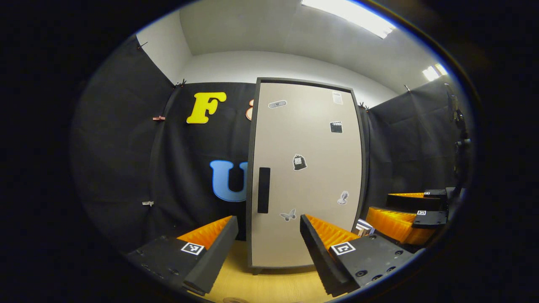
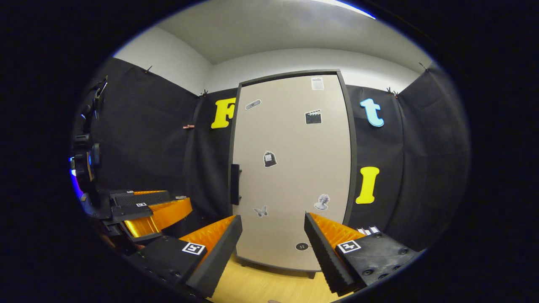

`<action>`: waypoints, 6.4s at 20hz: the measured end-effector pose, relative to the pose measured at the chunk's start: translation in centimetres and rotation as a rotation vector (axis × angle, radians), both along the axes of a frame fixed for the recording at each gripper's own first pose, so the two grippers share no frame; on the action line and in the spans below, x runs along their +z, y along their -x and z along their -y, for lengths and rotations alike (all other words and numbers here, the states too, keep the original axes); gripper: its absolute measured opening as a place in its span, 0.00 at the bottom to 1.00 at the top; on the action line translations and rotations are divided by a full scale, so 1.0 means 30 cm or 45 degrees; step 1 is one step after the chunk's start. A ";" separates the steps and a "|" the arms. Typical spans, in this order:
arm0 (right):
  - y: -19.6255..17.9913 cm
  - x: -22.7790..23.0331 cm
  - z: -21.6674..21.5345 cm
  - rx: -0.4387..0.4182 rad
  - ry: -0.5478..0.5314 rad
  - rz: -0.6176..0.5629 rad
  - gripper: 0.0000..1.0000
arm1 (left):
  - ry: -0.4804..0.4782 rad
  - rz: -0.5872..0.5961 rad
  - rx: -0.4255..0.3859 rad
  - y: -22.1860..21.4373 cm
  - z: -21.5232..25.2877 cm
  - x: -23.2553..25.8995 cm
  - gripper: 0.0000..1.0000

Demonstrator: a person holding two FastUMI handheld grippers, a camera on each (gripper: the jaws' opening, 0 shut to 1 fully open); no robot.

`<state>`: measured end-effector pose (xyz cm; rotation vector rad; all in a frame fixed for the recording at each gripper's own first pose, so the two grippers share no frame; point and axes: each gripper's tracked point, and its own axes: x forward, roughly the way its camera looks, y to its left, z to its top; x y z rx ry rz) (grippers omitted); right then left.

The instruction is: Open the cabinet door with the right hand, grasp the bottle in the cabinet with the left hand and place it on the coaster, then close the cabinet door with the right hand.

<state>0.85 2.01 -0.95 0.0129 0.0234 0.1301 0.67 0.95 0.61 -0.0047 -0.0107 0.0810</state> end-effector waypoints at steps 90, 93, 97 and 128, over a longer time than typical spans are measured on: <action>-0.039 -0.067 -0.157 -0.219 0.035 -0.103 0.16 | -0.024 -0.129 -0.375 -0.140 -0.177 -0.100 0.93; -0.016 -0.053 -0.090 -0.311 0.110 -0.090 0.16 | -0.021 -0.135 -0.449 -0.157 -0.100 -0.121 0.93; 0.004 -0.051 -0.053 -0.350 0.144 -0.092 0.16 | 0.007 -0.149 -0.524 -0.184 -0.011 -0.135 0.93; 0.198 -0.051 0.388 -0.715 0.117 -0.046 0.14 | -0.002 -0.178 -0.592 -0.213 0.069 -0.167 0.93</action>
